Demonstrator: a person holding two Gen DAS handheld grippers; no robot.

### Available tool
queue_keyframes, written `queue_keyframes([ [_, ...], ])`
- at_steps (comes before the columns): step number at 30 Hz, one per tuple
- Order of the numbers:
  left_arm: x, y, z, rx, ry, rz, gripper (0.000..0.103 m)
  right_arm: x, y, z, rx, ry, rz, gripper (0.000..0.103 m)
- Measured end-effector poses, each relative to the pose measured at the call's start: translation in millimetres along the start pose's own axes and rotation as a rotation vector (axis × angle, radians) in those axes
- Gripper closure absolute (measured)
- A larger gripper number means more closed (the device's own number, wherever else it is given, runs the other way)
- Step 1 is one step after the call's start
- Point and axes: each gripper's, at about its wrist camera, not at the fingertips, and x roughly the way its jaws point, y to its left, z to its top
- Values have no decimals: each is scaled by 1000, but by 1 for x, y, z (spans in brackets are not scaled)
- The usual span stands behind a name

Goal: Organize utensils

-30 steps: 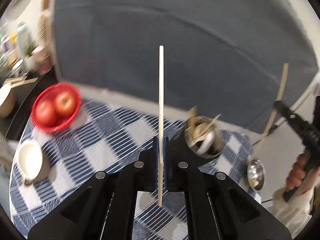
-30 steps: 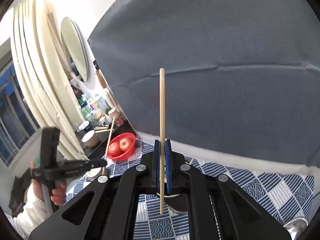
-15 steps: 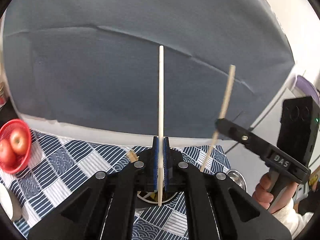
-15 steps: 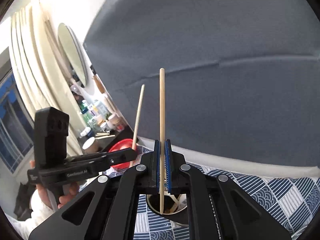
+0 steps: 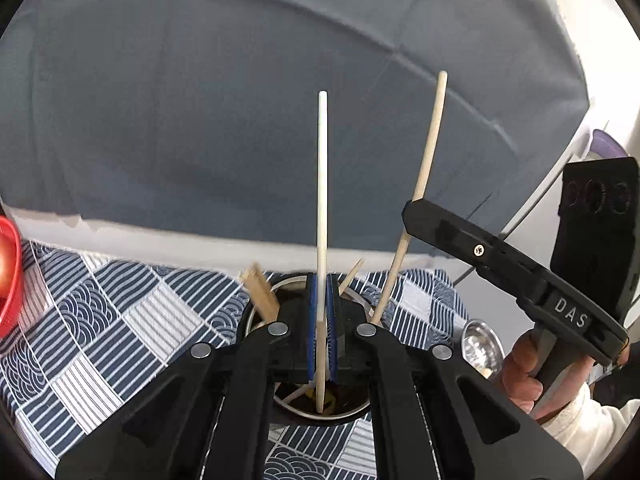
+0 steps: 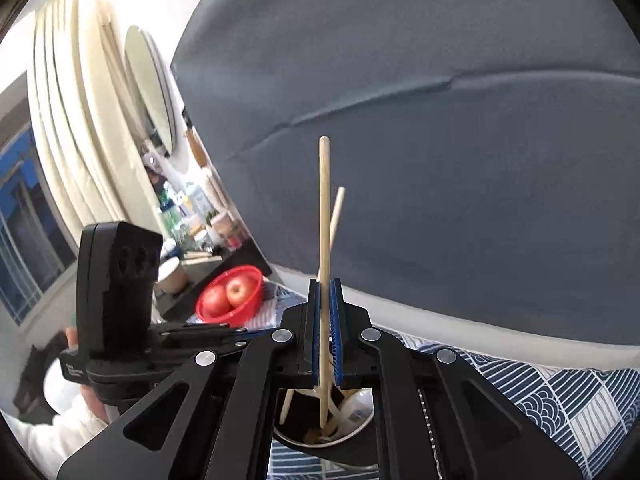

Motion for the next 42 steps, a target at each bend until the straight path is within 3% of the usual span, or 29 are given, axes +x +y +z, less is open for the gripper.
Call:
queue_keyframes([
  [7, 0, 0, -18, 26, 29, 29, 98, 9, 6, -25, -51, 86, -21, 98],
  [19, -19, -17, -43, 130, 87, 98, 97, 0, 18, -45, -84, 147, -79, 94],
  [20, -23, -19, -44, 136, 84, 103, 90, -4, 18, -47, -91, 150, -94, 93],
  [21, -27, -20, -46, 140, 85, 110, 77, -6, 20, -47, -100, 155, -109, 89],
  [24, -39, -21, -50, 144, 76, 147, 62, -20, 25, -49, -116, 138, -145, 47],
  [25, -44, -20, -52, 129, 77, 145, 56, -27, 25, -49, -115, 127, -150, 41],
  [26, -48, -17, -54, 110, 76, 153, 41, -33, 27, -49, -111, 118, -161, 39],
  [28, -53, -15, -58, 102, 61, 188, 31, -42, 29, -50, -104, 115, -189, 20],
  [30, -61, -16, -66, 100, 58, 236, 12, -52, 33, -53, -111, 110, -231, 16],
  [35, -74, -19, -84, 43, 53, 285, 7, -76, 43, -69, -132, 150, -327, 13],
  [42, -89, -50, -108, 66, 65, 308, 7, -102, 55, -98, -97, 199, -363, 9],
])
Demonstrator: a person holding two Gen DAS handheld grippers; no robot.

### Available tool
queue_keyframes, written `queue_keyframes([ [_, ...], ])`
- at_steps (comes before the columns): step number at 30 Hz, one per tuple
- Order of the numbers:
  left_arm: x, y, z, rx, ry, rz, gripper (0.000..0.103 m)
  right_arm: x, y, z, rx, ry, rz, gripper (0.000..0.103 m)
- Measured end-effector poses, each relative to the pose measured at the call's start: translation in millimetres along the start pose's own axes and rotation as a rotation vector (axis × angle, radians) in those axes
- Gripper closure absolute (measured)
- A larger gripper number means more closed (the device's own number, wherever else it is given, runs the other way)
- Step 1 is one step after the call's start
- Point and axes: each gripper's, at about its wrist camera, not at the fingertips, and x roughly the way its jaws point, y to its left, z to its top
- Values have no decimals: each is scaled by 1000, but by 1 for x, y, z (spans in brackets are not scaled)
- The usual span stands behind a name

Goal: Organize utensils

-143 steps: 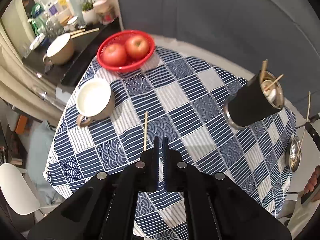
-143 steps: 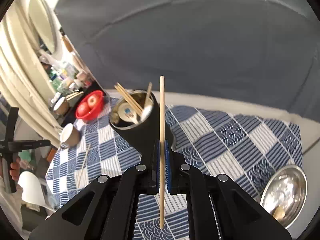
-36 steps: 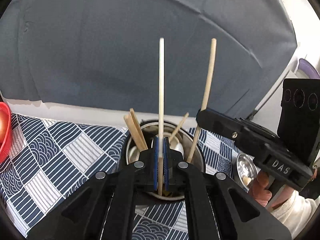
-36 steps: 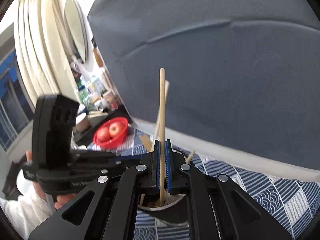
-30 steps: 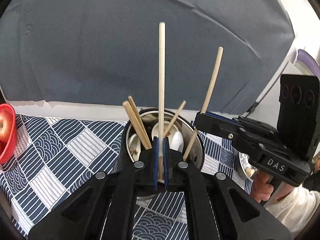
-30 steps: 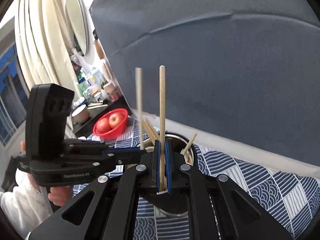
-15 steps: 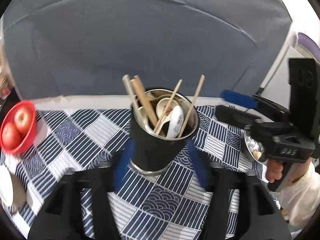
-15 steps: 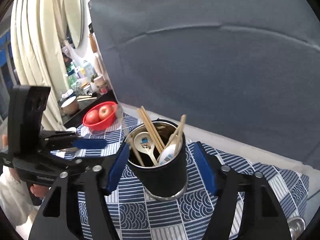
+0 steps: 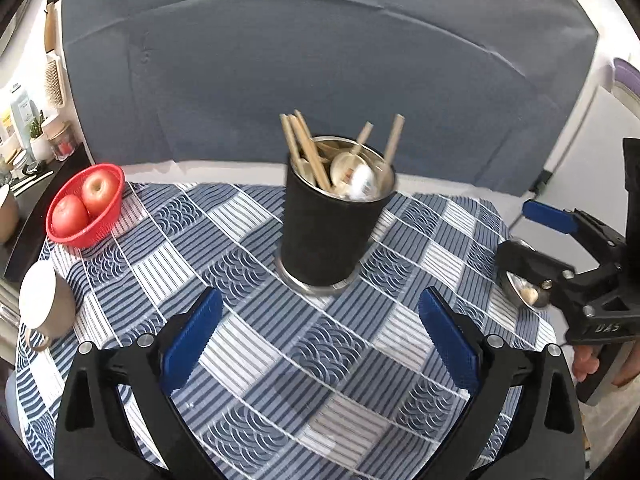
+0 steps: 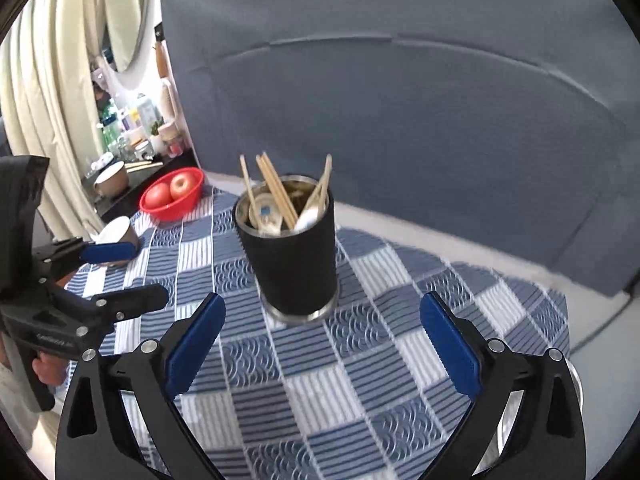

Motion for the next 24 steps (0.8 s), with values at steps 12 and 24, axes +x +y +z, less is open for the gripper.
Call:
queue_keyframes([
  [12, -41, -45, -57, 3, 52, 72, 6, -45, 5, -47, 37, 7, -37, 9],
  [24, -77, -48, -81, -80, 76, 154, 6, -92, 22, -82, 62, 69, 27, 8],
])
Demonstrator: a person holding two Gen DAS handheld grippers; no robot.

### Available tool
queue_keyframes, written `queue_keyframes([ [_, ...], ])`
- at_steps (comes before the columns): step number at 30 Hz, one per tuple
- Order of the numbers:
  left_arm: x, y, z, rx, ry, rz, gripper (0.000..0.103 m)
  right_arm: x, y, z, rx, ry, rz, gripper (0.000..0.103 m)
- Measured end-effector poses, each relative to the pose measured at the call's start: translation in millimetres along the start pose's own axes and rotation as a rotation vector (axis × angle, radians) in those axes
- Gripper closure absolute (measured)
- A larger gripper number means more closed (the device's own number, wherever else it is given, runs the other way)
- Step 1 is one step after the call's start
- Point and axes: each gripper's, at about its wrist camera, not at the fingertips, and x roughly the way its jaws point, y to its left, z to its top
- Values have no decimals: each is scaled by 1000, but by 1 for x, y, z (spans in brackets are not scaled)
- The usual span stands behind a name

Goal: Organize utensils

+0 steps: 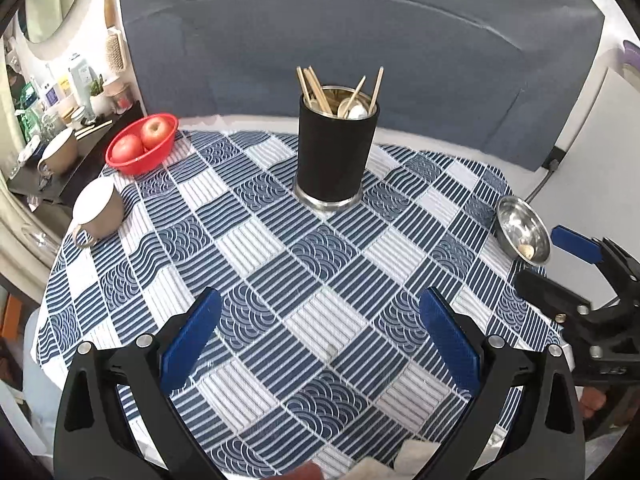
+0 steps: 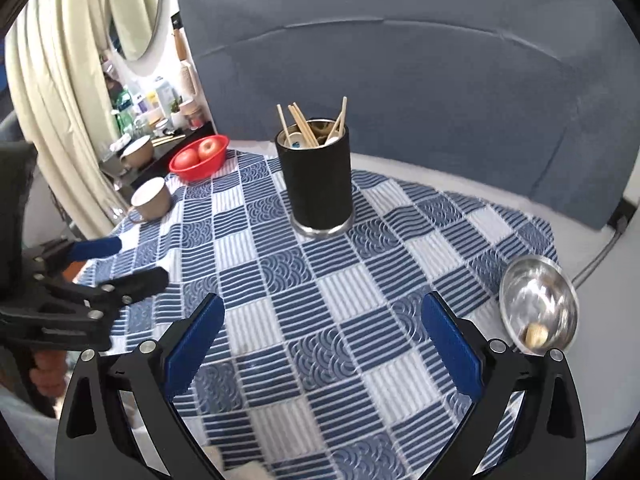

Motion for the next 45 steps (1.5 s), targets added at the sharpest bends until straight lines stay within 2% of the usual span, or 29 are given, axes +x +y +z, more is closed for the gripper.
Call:
queue_keyframes([
  [3, -3, 4, -6, -42, 15, -18, 6, -7, 0, -4, 46, 3, 17, 8],
  [6, -7, 4, -9, -45, 8, 17, 6, -10, 5, -8, 28, -1, -14, 8],
  [9, -12, 4, -8, -55, -2, 23, 6, -9, 5, -12, 56, 17, 2, 8],
  [12, -16, 0, -9, -37, -13, 44, 6, -9, 5, -15, 54, 29, -6, 8],
  [20, -17, -3, -15, -33, 12, 37, 6, -15, 1, -18, 78, 17, -36, 8],
  [45, -22, -7, -20, -30, 10, 50, 6, -17, 6, -20, 54, 32, -29, 8],
])
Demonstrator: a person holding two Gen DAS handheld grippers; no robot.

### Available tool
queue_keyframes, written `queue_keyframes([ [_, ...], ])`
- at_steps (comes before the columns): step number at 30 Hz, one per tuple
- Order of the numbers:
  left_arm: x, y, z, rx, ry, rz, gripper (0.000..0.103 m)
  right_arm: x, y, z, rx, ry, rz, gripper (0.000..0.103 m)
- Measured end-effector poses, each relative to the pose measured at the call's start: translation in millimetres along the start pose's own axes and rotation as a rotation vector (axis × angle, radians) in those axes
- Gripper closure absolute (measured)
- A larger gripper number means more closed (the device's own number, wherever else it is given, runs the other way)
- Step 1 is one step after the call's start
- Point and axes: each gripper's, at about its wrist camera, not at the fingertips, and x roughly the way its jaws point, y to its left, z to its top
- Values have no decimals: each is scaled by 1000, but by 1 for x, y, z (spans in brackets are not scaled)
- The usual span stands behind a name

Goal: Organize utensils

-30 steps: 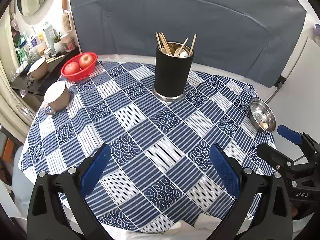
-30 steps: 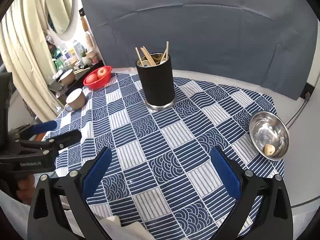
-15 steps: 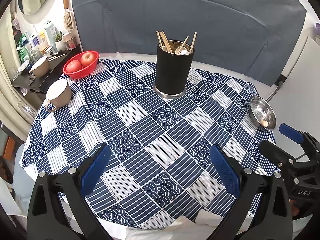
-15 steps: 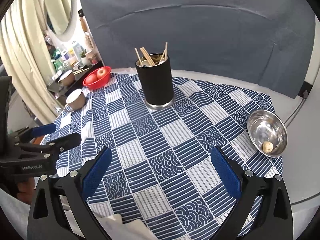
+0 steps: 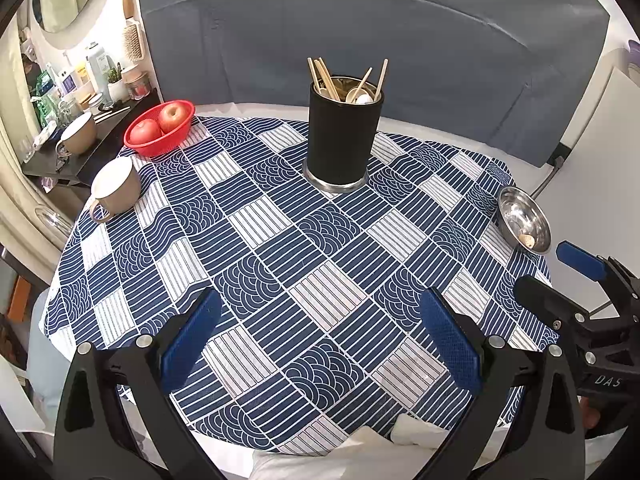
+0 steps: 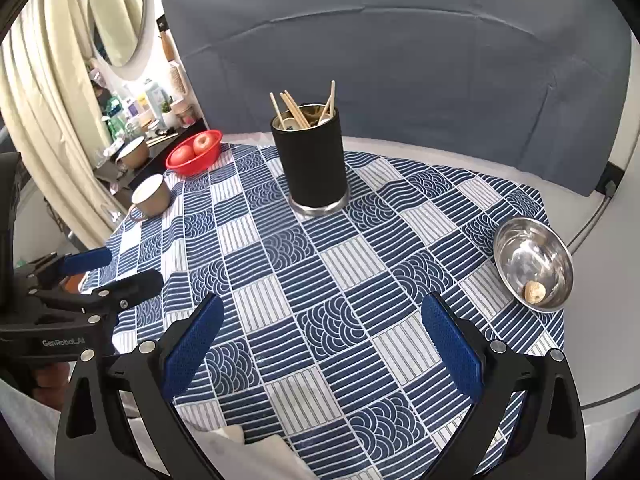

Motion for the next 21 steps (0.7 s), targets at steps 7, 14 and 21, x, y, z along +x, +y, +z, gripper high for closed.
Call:
queue_keyframes([
  [7, 0, 2, -1, -8, 1, 7, 6, 3, -3, 0, 9, 6, 6, 8],
  [14, 0, 2, -1, -8, 2, 8, 6, 3, -5, 0, 20, 11, 9, 8],
  [21, 0, 2, -1, -8, 3, 8, 6, 3, -2, 0, -2, 12, 12, 8],
])
